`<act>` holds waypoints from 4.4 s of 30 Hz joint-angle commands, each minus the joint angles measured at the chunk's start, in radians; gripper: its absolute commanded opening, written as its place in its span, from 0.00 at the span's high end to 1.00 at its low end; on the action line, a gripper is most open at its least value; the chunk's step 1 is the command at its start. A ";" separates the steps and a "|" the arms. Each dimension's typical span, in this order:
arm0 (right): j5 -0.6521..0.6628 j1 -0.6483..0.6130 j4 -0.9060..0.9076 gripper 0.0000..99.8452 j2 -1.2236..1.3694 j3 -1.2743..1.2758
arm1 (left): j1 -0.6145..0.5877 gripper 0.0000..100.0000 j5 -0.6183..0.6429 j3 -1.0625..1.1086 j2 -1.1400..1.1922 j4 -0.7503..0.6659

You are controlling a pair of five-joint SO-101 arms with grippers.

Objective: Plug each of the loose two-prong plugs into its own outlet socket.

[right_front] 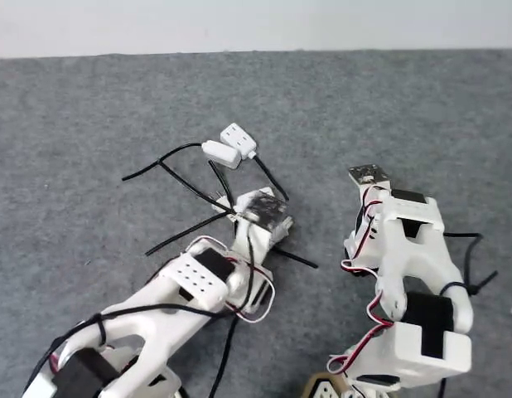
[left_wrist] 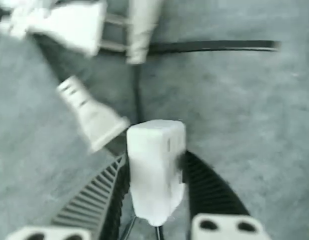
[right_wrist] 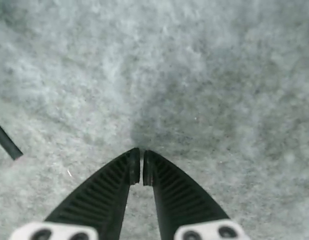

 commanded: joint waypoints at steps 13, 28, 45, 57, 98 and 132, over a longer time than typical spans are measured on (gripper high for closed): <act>0.011 -0.005 -0.010 0.98 -0.033 -0.003 | -0.044 0.98 -0.110 -0.007 -0.006 0.025; 0.011 -0.007 -0.010 0.98 -0.033 -0.003 | -0.572 0.98 -0.117 -0.008 -0.006 0.046; 0.011 -0.012 -0.010 0.98 -0.031 -0.003 | -0.612 0.74 -0.161 -0.007 -0.063 0.143; 0.011 -0.012 -0.012 0.98 -0.031 -0.003 | -0.404 0.75 -0.152 0.128 -0.450 0.233; 0.011 -0.012 -0.010 0.98 -0.031 -0.002 | -0.594 0.95 -0.241 0.213 -0.258 0.109; 0.037 -0.013 -0.012 0.98 -0.031 0.006 | -0.586 0.87 -0.241 0.058 -0.269 0.123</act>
